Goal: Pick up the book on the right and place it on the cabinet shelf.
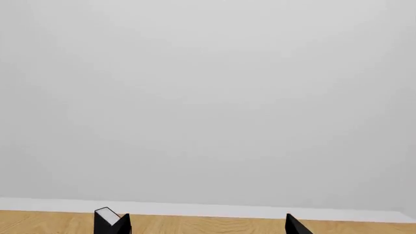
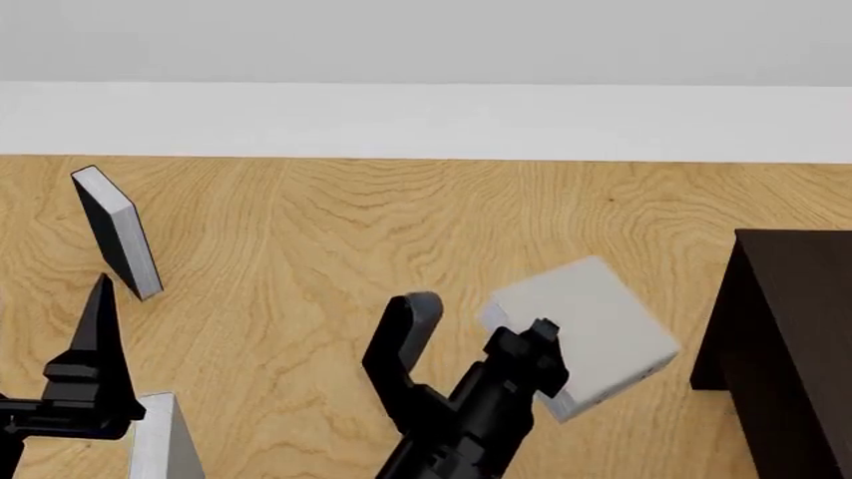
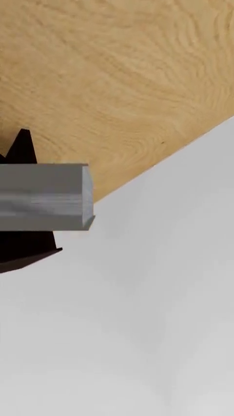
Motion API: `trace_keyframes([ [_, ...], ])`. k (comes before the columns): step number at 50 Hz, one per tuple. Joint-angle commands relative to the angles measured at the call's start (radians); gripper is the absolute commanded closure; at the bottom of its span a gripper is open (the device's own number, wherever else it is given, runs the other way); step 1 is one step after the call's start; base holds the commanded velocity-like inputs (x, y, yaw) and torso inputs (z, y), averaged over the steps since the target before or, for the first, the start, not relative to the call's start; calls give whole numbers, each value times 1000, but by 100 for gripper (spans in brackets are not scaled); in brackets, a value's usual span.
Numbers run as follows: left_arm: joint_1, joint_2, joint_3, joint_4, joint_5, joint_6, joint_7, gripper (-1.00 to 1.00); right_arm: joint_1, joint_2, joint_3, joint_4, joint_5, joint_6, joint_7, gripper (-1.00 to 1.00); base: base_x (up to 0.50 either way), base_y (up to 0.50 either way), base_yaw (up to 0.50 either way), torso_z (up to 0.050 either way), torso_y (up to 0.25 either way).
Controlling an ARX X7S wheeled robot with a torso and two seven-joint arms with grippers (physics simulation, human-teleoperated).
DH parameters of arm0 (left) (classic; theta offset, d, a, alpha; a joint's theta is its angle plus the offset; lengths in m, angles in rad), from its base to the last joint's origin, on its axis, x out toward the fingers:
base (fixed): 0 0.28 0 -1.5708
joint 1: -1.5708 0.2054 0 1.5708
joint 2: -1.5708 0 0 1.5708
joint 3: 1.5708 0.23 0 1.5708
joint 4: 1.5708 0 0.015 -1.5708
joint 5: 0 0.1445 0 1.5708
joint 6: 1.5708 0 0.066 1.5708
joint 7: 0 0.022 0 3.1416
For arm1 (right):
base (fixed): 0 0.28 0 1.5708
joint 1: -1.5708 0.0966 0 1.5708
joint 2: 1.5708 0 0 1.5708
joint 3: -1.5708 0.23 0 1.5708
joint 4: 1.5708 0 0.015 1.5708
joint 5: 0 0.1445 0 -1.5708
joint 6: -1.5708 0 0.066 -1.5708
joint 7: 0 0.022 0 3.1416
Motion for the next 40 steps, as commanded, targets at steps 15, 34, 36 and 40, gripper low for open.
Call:
trace_keyframes([
  [15,-1,-6,3,1,-9,6,-4,-100,-9,-5,-38,161,-79,-74,-4,100,0,0,0,0,2],
  [34,-2,-13,9,4,-14,3,-8,-100,-31,-5,-33,216,-95,-67,-24,100,0,0,0,1,1],
  [36,-2,-13,8,3,-14,5,-8,-100,-33,-5,-32,221,-96,-69,-25,100,0,0,0,0,0],
  [40,-1,-15,7,7,-18,3,-11,-100,-36,-5,-30,234,-97,-74,-29,100,0,0,0,0,3],
])
